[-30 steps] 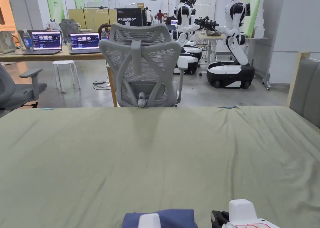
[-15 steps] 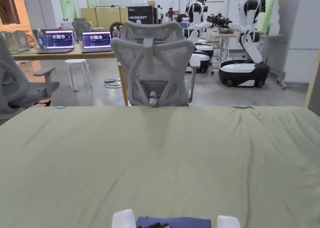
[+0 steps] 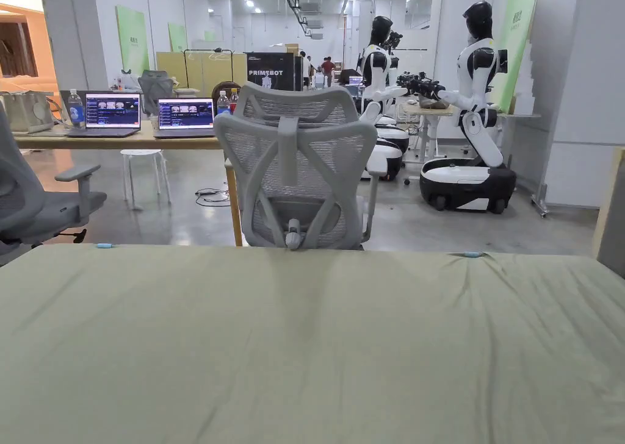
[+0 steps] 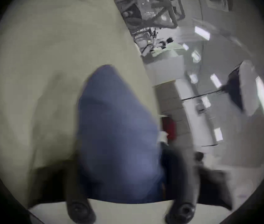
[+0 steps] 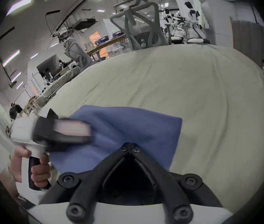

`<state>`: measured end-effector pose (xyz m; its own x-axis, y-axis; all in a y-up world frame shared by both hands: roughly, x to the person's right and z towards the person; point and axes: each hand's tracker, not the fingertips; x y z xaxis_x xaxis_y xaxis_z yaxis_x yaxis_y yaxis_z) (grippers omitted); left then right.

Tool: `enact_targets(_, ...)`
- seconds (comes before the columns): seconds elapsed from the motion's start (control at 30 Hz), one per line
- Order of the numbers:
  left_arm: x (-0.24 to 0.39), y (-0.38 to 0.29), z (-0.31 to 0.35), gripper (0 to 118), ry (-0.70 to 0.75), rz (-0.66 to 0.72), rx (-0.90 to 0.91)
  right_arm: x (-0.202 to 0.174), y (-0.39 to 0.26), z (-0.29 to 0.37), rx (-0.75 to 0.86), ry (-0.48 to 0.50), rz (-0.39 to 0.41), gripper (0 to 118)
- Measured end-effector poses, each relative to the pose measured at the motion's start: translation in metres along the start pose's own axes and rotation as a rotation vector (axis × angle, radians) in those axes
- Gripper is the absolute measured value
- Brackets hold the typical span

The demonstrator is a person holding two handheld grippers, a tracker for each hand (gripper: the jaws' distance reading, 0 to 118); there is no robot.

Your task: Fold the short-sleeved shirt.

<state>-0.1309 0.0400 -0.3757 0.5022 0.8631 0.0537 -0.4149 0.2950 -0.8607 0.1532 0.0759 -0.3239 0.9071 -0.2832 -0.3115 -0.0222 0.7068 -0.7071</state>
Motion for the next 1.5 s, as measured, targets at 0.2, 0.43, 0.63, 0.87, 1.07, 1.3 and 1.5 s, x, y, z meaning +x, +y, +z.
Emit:
enact_targets(0.2,-0.008,0.035,0.046,34,0.112,-0.142,0.072,-0.029,0.019,0.003,0.031,-0.003,0.063,0)
enact_targets(0.43,-0.065,0.113,0.185,34,0.293,-0.196,0.15,-0.107,0.047,-0.029,0.063,0.069,0.15,0)
enact_targets(0.63,-0.113,0.176,0.297,34,0.459,-0.191,0.17,-0.191,0.068,-0.061,0.061,0.142,0.213,0)
enact_targets(0.87,-0.18,0.219,0.349,34,0.527,-0.124,0.162,-0.242,0.074,-0.102,0.046,0.175,0.254,0)
enact_targets(1.07,-0.185,0.209,0.368,86,0.508,-0.102,0.272,-0.251,0.081,-0.107,0.036,0.192,0.28,0)
enact_targets(1.3,-0.155,0.189,0.423,0,0.738,-0.102,0.368,-0.232,0.082,-0.096,0.055,0.175,0.268,0)
enact_targets(1.5,-0.067,0.156,0.367,0,0.755,-0.303,0.432,-0.203,0.093,-0.059,0.139,0.095,0.259,0)
